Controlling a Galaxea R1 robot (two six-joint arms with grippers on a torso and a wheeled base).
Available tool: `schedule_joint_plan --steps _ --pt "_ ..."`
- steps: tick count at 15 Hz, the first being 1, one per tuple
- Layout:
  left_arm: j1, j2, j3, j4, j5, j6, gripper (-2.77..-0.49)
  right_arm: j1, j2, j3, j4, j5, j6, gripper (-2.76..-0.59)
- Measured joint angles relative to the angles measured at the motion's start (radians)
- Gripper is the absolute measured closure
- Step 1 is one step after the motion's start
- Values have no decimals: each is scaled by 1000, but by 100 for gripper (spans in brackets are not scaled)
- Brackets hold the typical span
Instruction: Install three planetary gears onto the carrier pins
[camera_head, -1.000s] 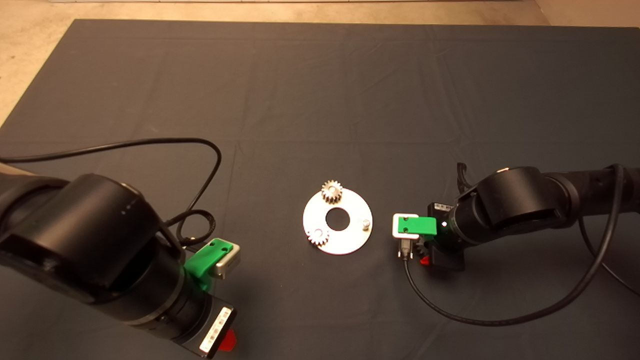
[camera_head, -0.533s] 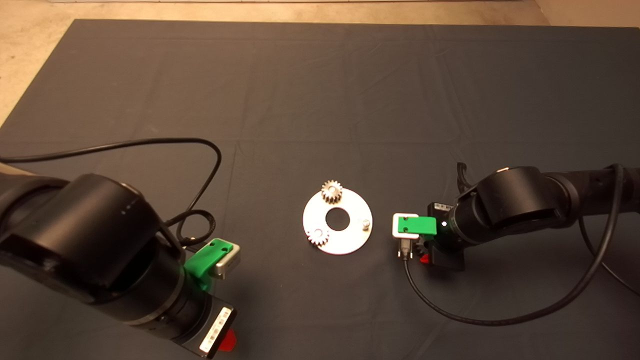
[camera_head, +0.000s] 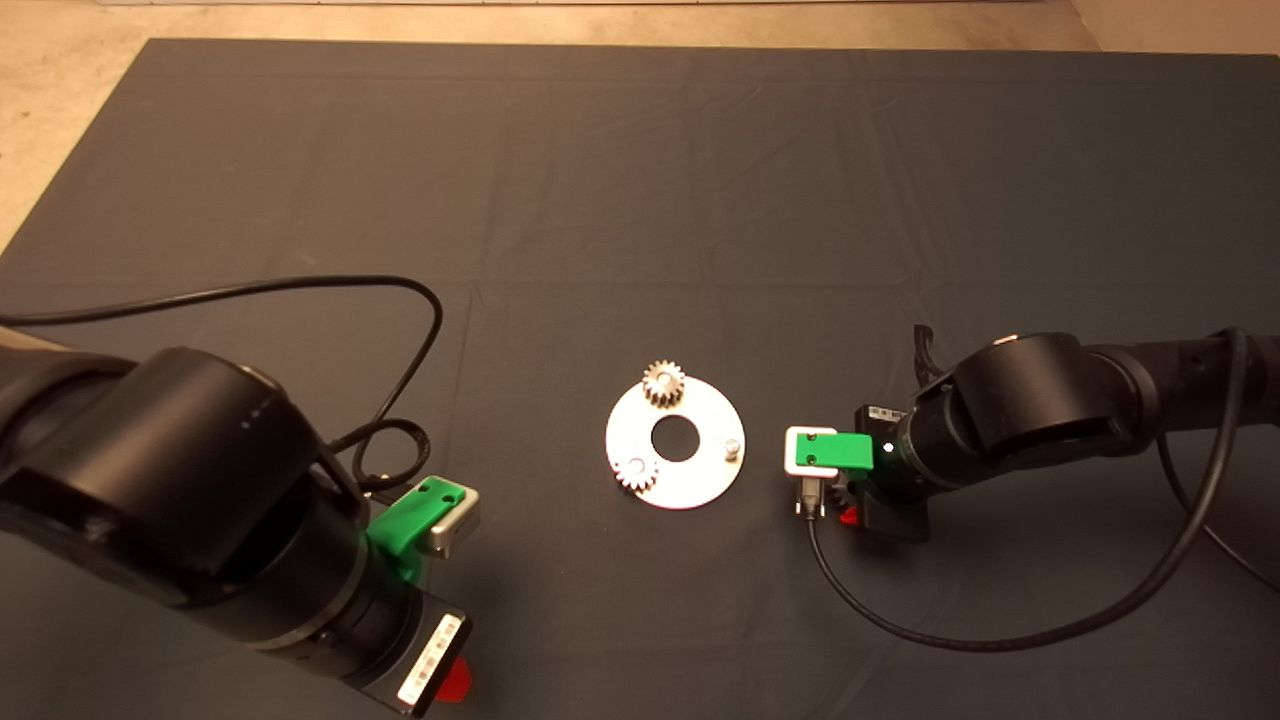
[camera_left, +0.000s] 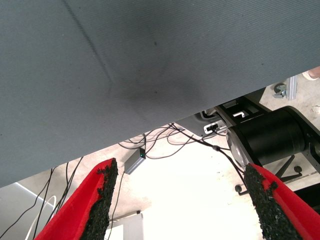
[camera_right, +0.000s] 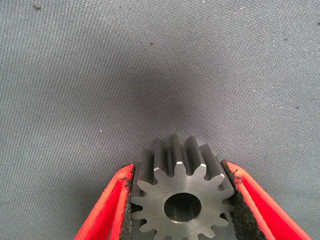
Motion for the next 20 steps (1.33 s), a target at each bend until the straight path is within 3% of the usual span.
schedule_joint_plan --steps 6,10,13,20 --pt "0 -7 0 0 0 14 -176 1 0 6 -23 -1 1 -111" --pt "0 -8 0 0 0 17 -176 20 6 9 -32 -2 5 -111" --pt "0 -10 0 0 0 18 -176 21 41 9 -34 -5 32 -110" --pt "0 -10 0 0 0 18 -176 98 113 11 -18 -3 92 -110"
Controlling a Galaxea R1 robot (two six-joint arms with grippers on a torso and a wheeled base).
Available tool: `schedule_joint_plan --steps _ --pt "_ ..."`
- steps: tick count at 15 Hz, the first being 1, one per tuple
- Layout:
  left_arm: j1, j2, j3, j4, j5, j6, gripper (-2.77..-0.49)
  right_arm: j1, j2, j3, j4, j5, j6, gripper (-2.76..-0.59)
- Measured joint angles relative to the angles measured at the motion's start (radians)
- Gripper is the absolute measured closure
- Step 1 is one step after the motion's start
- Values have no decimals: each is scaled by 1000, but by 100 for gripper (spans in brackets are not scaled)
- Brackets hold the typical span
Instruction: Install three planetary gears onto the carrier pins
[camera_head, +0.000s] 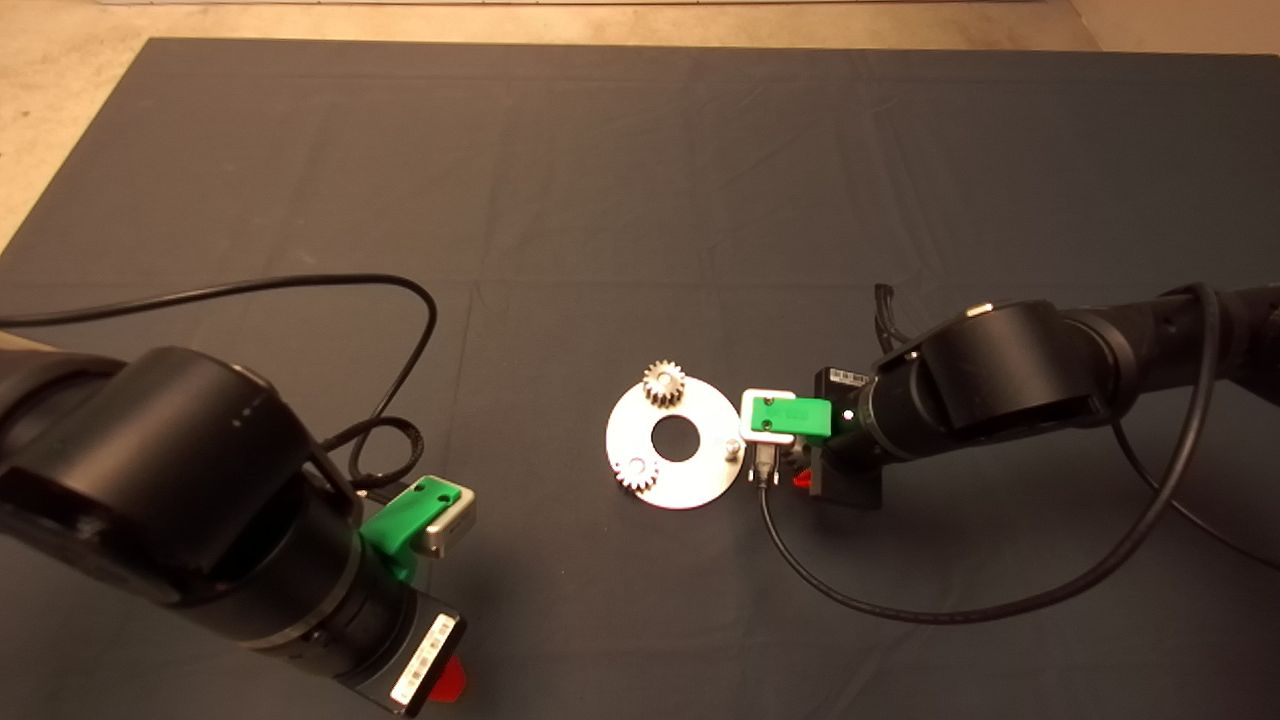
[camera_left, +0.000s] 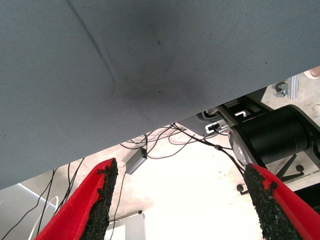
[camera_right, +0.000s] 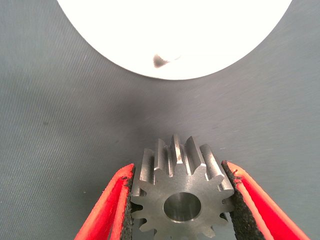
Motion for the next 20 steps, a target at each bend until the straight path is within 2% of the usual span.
schedule_joint_plan --steps 3,7,10,14,20 --pt "0 0 0 0 0 0 -176 35 19 0 36 -1 7 -110" --pt "0 -3 0 0 0 0 -176 70 53 -26 137 -2 11 -110" --pt "0 -6 0 0 0 4 -176 79 89 -63 189 -2 11 -110" --pt "0 -7 0 0 0 13 -176 90 144 -136 205 -2 11 -110" --pt "0 -11 -1 0 0 30 -176 90 192 -172 212 -2 11 -110"
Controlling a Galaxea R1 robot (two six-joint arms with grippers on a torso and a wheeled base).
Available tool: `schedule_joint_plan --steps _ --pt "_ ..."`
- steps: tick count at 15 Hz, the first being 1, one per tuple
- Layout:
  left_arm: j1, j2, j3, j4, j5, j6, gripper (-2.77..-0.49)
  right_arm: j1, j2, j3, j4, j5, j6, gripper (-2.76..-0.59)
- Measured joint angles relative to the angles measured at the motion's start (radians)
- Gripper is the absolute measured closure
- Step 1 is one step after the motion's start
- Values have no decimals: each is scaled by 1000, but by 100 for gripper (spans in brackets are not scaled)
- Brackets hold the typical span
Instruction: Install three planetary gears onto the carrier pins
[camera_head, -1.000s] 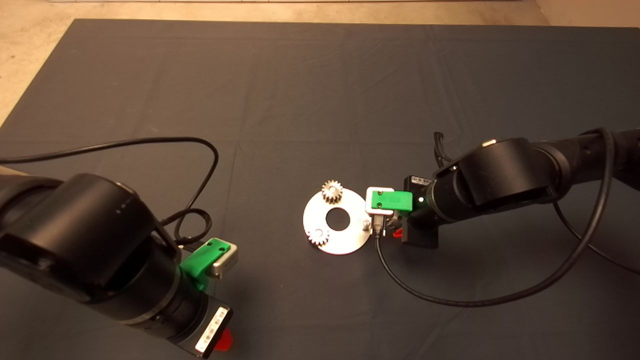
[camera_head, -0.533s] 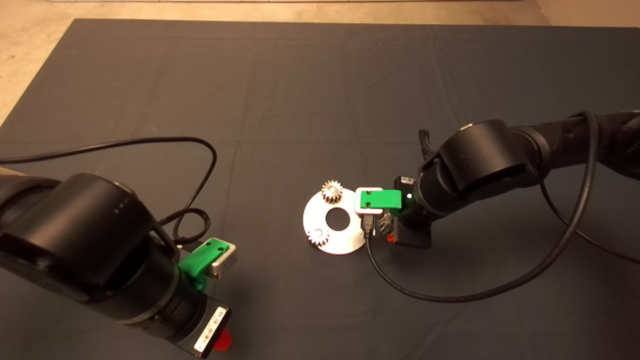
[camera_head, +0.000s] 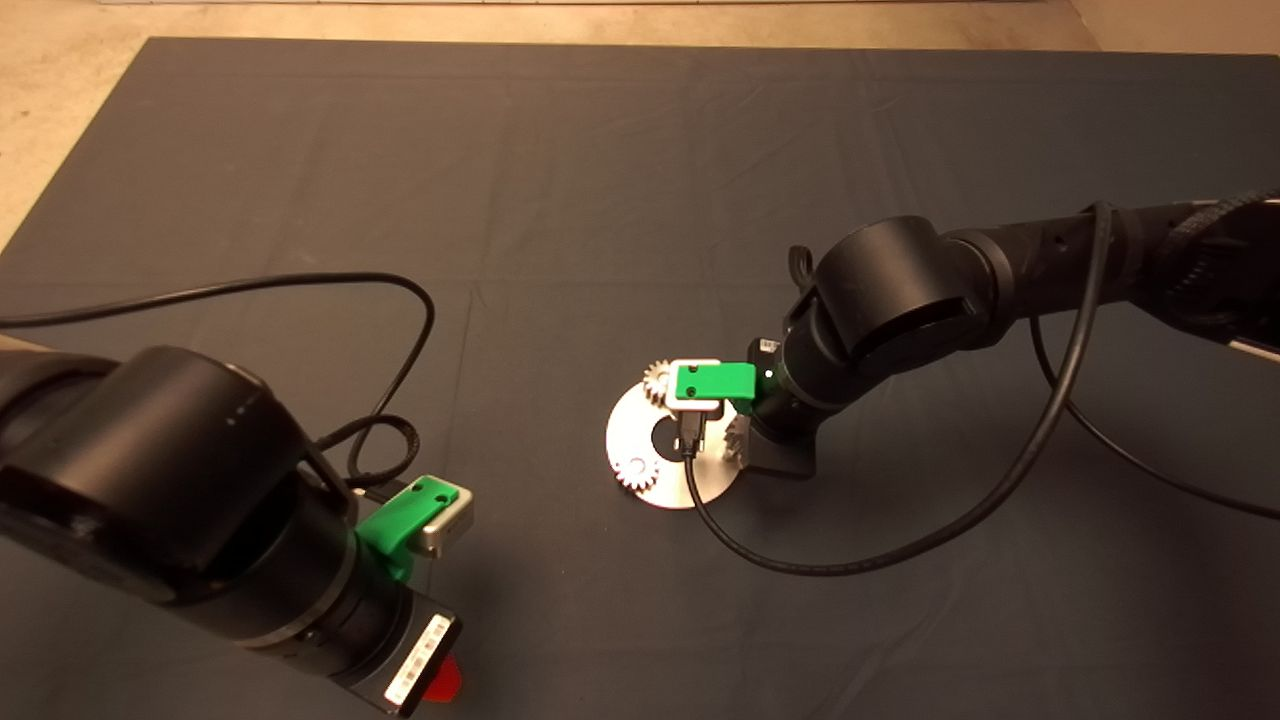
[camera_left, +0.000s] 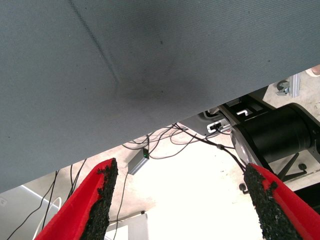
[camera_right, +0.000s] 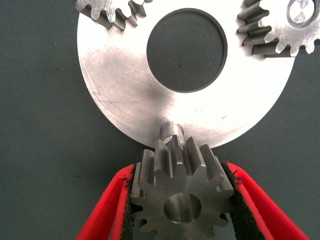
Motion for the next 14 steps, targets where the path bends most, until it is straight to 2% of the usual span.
schedule_joint_plan --steps 14 --pt "0 -1 -1 0 0 23 -176 -5 12 -21 -2 1 -8 -110"
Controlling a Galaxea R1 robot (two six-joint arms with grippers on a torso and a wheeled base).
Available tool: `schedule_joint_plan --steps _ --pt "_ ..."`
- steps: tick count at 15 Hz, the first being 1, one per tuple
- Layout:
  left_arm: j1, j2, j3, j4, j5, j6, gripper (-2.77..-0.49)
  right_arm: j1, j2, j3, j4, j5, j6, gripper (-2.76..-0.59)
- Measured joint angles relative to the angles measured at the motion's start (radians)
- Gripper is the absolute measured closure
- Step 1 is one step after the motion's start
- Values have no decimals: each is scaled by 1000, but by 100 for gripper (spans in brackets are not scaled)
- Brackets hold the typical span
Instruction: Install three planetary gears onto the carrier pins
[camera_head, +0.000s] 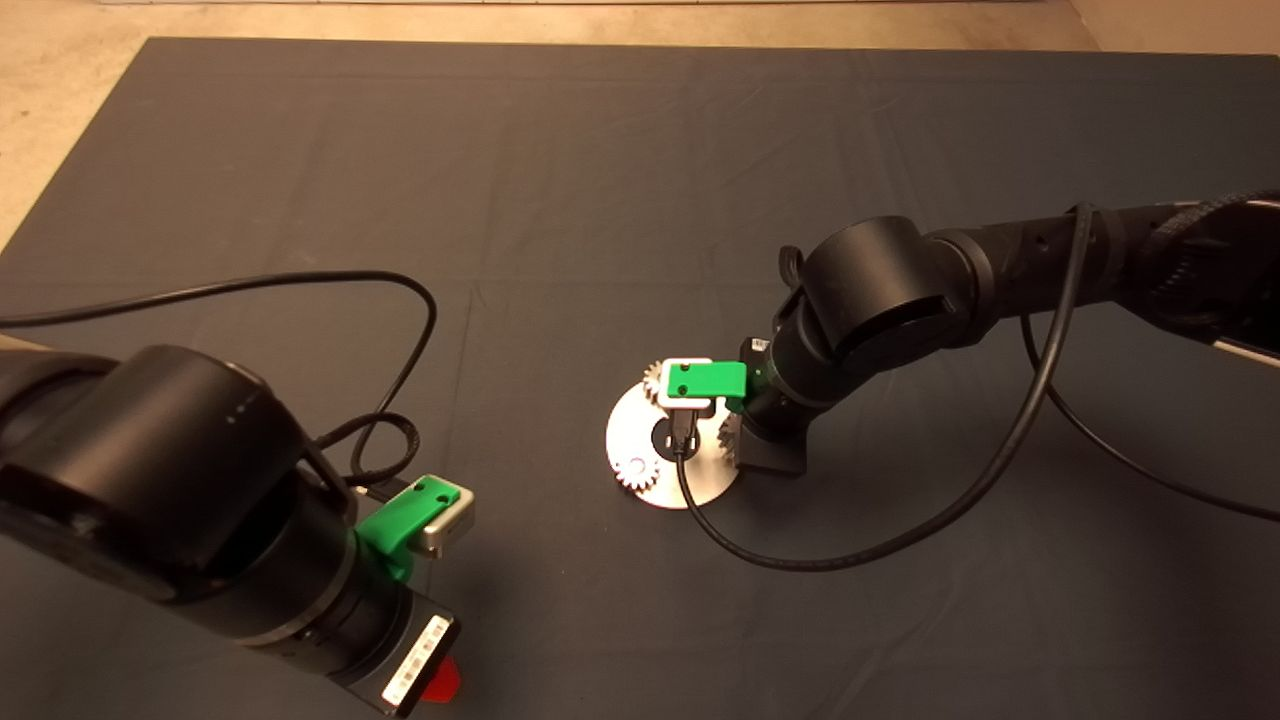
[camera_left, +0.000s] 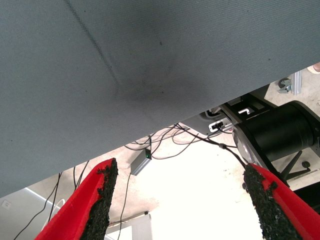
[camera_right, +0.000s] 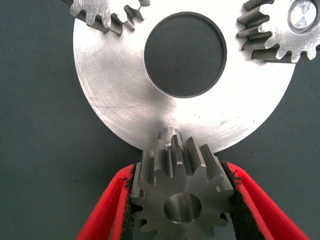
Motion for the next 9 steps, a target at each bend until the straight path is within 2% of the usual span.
schedule_joint_plan --steps 9 --pt "0 -34 14 0 0 0 -176 -11 1 0 0 0 -12 -110"
